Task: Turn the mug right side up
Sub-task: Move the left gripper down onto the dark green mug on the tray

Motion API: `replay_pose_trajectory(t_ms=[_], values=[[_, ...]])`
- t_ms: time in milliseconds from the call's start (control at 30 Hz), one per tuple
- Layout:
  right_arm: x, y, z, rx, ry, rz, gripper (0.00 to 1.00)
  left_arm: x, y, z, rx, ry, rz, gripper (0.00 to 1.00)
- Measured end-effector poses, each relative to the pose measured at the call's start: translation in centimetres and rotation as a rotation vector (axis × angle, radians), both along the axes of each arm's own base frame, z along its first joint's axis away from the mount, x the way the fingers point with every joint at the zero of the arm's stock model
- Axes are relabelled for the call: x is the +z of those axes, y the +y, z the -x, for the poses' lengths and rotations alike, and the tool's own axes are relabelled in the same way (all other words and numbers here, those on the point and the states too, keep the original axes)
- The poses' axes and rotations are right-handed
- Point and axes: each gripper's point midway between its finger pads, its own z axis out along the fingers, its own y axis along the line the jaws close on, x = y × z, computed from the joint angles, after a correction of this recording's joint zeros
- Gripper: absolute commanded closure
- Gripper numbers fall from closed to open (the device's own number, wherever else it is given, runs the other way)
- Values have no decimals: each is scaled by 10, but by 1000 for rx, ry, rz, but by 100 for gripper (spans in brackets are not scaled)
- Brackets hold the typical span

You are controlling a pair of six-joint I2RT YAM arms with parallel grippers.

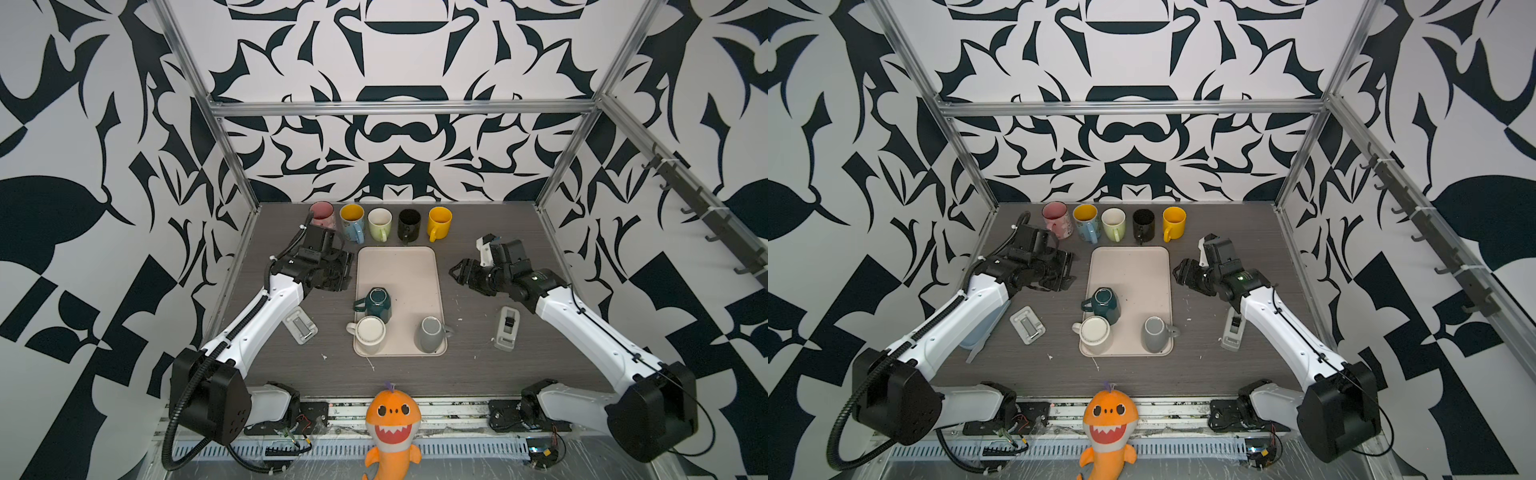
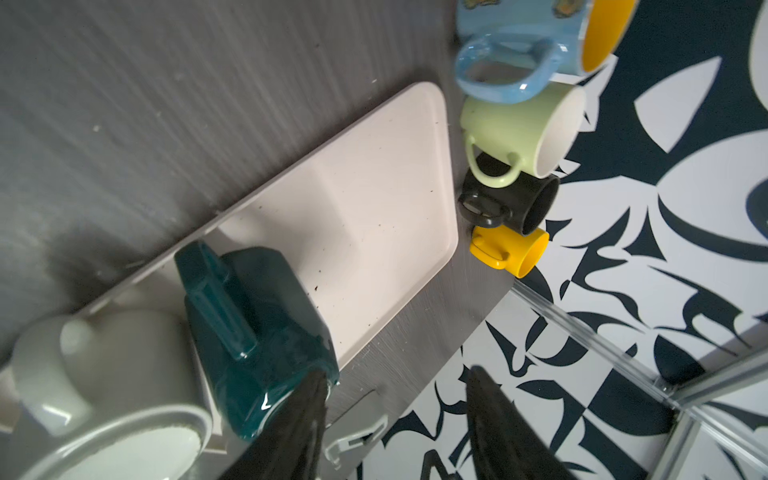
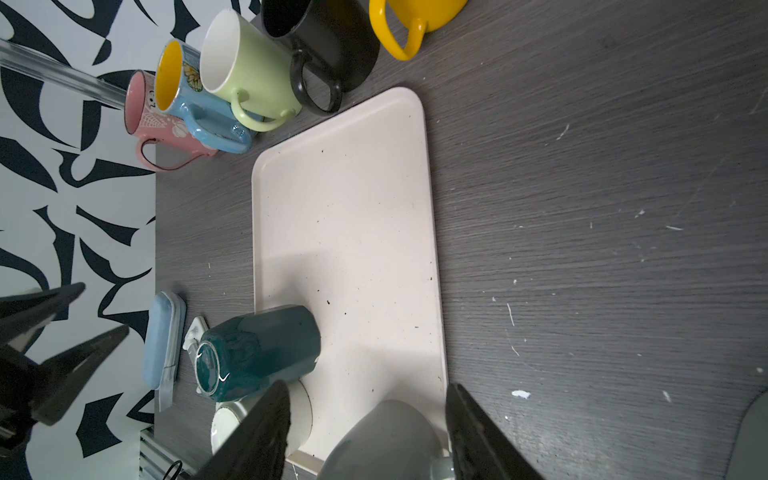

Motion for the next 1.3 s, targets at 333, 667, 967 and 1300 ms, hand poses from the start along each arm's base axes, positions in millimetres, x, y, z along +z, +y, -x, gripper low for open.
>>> replay_pose_trajectory(t_ms=[333, 667, 967, 1300], values=[[-14, -1, -3, -10, 35, 24, 36, -55, 2, 33, 174, 248, 97, 43], [-19, -1, -5, -12, 49, 33, 36, -58, -6, 38, 196, 291, 135, 43], [-20, -2, -5, -15, 51, 35, 36, -67, -14, 44, 170, 335, 137, 43], [-27, -1, -7, -16, 67, 42, 36, -83, -19, 42, 161, 376, 130, 45]])
